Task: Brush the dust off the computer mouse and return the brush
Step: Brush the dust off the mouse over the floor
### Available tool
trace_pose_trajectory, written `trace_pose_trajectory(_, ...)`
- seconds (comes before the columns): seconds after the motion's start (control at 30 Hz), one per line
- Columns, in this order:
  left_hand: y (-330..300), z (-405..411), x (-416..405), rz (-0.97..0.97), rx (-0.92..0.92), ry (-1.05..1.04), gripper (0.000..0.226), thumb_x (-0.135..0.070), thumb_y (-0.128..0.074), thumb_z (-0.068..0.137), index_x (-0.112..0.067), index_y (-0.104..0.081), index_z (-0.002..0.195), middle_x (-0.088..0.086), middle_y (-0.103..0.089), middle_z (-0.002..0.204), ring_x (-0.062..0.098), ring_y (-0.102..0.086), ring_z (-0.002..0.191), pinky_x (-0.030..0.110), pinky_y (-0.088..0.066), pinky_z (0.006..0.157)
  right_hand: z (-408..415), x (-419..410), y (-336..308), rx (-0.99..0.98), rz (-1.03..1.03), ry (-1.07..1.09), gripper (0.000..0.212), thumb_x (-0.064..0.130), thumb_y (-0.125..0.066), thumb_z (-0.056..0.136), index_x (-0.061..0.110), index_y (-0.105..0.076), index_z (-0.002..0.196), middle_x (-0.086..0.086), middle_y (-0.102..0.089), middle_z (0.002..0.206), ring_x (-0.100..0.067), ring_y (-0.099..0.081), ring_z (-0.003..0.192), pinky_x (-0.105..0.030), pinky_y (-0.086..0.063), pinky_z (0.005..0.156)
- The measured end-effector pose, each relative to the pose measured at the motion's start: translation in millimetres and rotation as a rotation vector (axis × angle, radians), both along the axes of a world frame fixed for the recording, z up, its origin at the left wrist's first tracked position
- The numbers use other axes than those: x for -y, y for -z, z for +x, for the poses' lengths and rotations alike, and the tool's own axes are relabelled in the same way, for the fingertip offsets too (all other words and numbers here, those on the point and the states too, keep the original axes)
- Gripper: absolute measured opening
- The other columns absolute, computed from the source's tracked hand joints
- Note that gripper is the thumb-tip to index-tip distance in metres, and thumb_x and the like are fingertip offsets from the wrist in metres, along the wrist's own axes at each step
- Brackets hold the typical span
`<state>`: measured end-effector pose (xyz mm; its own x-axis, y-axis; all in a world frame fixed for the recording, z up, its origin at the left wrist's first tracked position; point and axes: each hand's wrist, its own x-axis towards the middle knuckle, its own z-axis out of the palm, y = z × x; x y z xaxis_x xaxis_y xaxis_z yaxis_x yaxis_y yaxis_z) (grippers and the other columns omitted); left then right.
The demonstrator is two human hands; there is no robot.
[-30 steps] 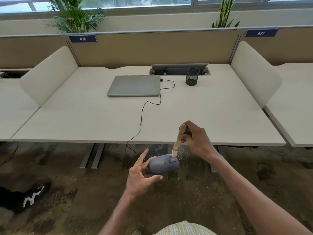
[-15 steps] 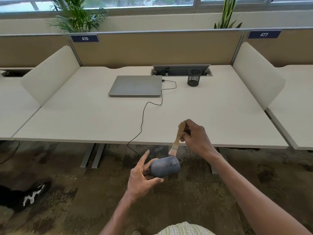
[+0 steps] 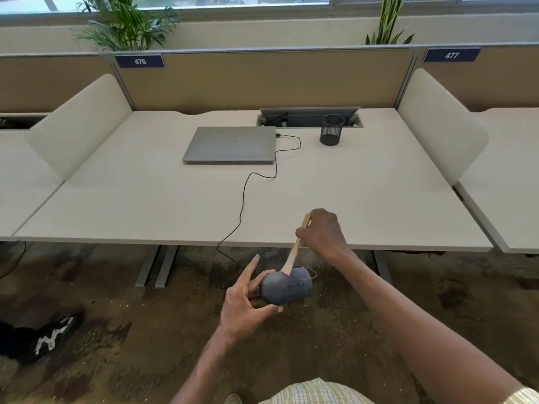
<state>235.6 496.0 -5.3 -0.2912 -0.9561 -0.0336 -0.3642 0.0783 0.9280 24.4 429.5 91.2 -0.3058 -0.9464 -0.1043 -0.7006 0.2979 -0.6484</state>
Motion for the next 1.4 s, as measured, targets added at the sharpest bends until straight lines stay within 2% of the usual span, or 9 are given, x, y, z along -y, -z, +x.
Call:
trace_pose_trajectory(0.23, 0, -4, 1, -0.010, 0.002, 0.008, 0.112, -0.024, -0.091, 0.061, -0.041, -0.025, 0.150, -0.009, -0.066, 0.129, 0.007, -0.064, 0.118, 0.043, -0.058, 0.092, -25, 5, -3, -0.154, 0.018, -0.010, 0.006, 0.003, -0.064, 0.081, 0.000, -0.059, 0.082, -0.007, -0.061, 0.069, -0.032, -0.066, 0.072, -0.027, -0.041, 0.051)
trace_pose_trajectory(0.4, -1, -4, 8, 0.011, -0.010, 0.006, 0.117, -0.036, -0.090, 0.057, -0.034, -0.025, 0.154, -0.006, -0.066, 0.129, 0.007, -0.064, 0.118, 0.043, -0.057, 0.093, -12, 4, -13, -0.045, -0.172, -0.031, 0.010, 0.007, -0.065, 0.085, 0.002, -0.063, 0.093, -0.012, -0.069, 0.080, -0.029, -0.069, 0.071, -0.036, -0.053, 0.060)
trace_pose_trajectory(0.57, -2, -4, 9, 0.008, -0.009, 0.006, 0.113, -0.041, -0.088, 0.056, -0.043, -0.024, 0.150, -0.006, -0.066, 0.130, 0.007, -0.064, 0.119, 0.043, -0.055, 0.096, -4, 2, -8, 0.039, -0.131, -0.062, 0.013, 0.006, -0.068, 0.085, 0.003, -0.064, 0.097, -0.013, -0.070, 0.085, -0.029, -0.072, 0.073, -0.044, -0.062, 0.070)
trace_pose_trajectory(0.7, 0, -2, 7, 0.015, -0.007, 0.004, 0.113, -0.034, -0.089, 0.059, -0.043, -0.023, 0.150, -0.006, -0.067, 0.130, 0.007, -0.063, 0.120, 0.045, -0.056, 0.094, -14, -3, -4, -0.148, -0.143, -0.054, 0.017, 0.008, -0.065, 0.086, 0.004, -0.062, 0.102, -0.014, -0.070, 0.087, -0.029, -0.066, 0.074, -0.029, -0.046, 0.057)
trace_pose_trajectory(0.8, 0, -1, 8, 0.024, -0.018, -0.014, 0.113, -0.038, -0.089, 0.057, -0.042, -0.025, 0.150, -0.005, -0.066, 0.130, 0.010, -0.064, 0.119, 0.046, -0.057, 0.093, -14, -9, -12, -0.048, -0.248, -0.067, 0.019, 0.007, -0.065, 0.089, 0.006, -0.062, 0.108, -0.011, -0.070, 0.085, -0.024, -0.066, 0.070, -0.023, -0.049, 0.054)
trace_pose_trajectory(0.9, -1, -3, 11, 0.038, -0.029, -0.025, 0.115, -0.043, -0.088, 0.054, -0.040, -0.025, 0.151, -0.001, -0.066, 0.131, 0.011, -0.065, 0.118, 0.048, -0.057, 0.093, -3, -19, -21, 0.149, -0.294, -0.216, 0.023, 0.005, -0.066, 0.091, 0.011, -0.060, 0.112, -0.008, -0.071, 0.092, -0.021, -0.072, 0.076, -0.032, -0.062, 0.069)
trace_pose_trajectory(1.03, -3, -4, 16, 0.053, -0.042, -0.030, 0.115, -0.046, -0.089, 0.055, -0.040, -0.024, 0.150, 0.000, -0.065, 0.133, 0.011, -0.064, 0.120, 0.049, -0.056, 0.094, -1, -31, -22, 0.137, -0.281, -0.369, 0.031, -0.004, -0.058, 0.093, 0.023, -0.054, 0.107, -0.005, -0.069, 0.091, -0.019, -0.071, 0.080, -0.038, -0.063, 0.070)
trace_pose_trajectory(1.17, -2, -2, 16, 0.066, -0.049, -0.045, 0.112, -0.046, -0.091, 0.055, -0.051, -0.024, 0.146, -0.001, -0.063, 0.136, 0.012, -0.061, 0.124, 0.049, -0.055, 0.096, -19, -37, -22, 0.075, -0.259, -0.369, 0.036, -0.009, -0.050, 0.091, 0.025, -0.052, 0.103, -0.007, -0.066, 0.087, -0.027, -0.067, 0.078, -0.048, -0.059, 0.071)
trace_pose_trajectory(1.4, -1, -3, 20, 0.071, -0.062, -0.044, 0.117, -0.040, -0.091, 0.058, -0.033, -0.024, 0.153, -0.006, -0.064, 0.134, 0.010, -0.062, 0.122, 0.049, -0.055, 0.096, -29, -37, -22, 0.144, -0.292, -0.312, 0.036, -0.014, -0.048, 0.090, 0.019, -0.056, 0.102, -0.006, -0.068, 0.086, -0.023, -0.068, 0.080, -0.044, -0.061, 0.074)
